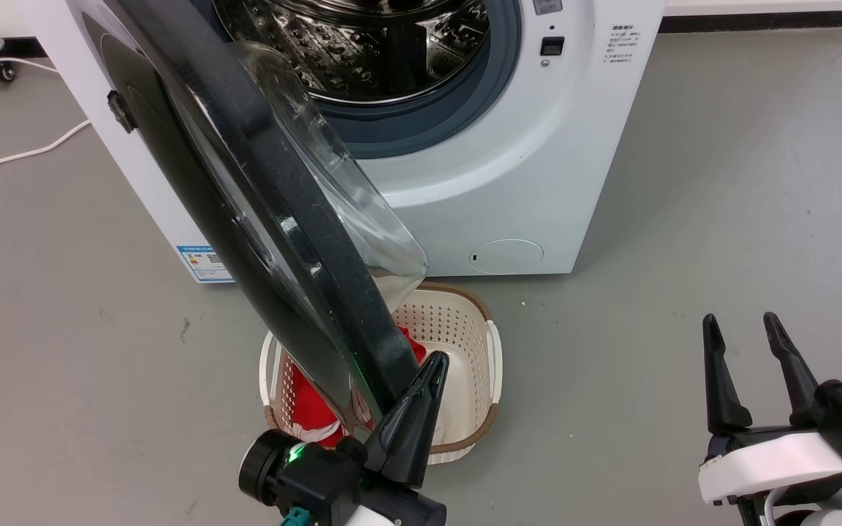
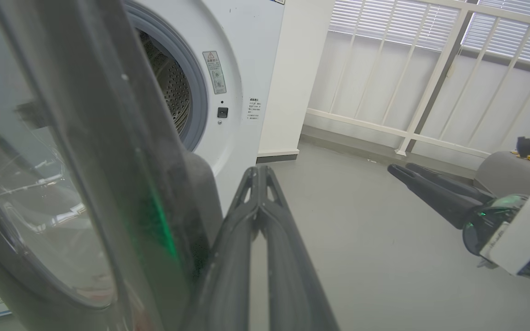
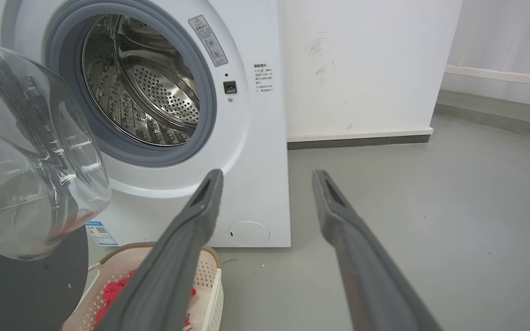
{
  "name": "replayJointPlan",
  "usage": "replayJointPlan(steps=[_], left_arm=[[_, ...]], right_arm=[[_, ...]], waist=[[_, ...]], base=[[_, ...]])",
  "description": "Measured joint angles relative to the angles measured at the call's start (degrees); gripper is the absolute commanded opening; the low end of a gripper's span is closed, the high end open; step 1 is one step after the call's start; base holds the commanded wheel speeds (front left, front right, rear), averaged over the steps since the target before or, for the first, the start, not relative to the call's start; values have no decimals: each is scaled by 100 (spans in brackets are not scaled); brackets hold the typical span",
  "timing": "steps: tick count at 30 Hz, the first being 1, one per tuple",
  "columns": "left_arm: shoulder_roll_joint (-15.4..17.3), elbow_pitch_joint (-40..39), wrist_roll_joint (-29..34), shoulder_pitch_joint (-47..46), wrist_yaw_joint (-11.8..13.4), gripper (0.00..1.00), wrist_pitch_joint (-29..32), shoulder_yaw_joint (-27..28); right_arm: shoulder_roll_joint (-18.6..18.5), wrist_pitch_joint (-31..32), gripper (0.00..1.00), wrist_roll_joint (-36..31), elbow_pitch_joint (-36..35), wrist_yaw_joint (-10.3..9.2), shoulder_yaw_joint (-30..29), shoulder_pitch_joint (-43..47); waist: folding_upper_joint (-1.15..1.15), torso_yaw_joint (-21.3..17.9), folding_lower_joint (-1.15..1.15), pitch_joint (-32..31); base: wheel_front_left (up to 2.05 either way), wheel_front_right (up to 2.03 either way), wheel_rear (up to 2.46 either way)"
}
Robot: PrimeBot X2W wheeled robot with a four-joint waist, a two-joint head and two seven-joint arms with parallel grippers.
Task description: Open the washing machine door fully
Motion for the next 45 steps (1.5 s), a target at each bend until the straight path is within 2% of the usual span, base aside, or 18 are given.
replayJointPlan(steps=[17,27,45], left_arm=[[78,-234,-123,559,327,0,156,55],[270,-235,-112,721,449,0,170,191],[347,-455,-38,927,714,0,67,249]], right_arm=[[0,32,100,20,23,0,-38,109],[0,111,100,34,-14,1,-47,253],[2,171,100,7,-127,0,-103,308]], waist=[[0,367,0,-270],[0,643,0,-405],[0,1507,0,-394]], base=[[0,0,0],[0,0,0],[0,0,0]])
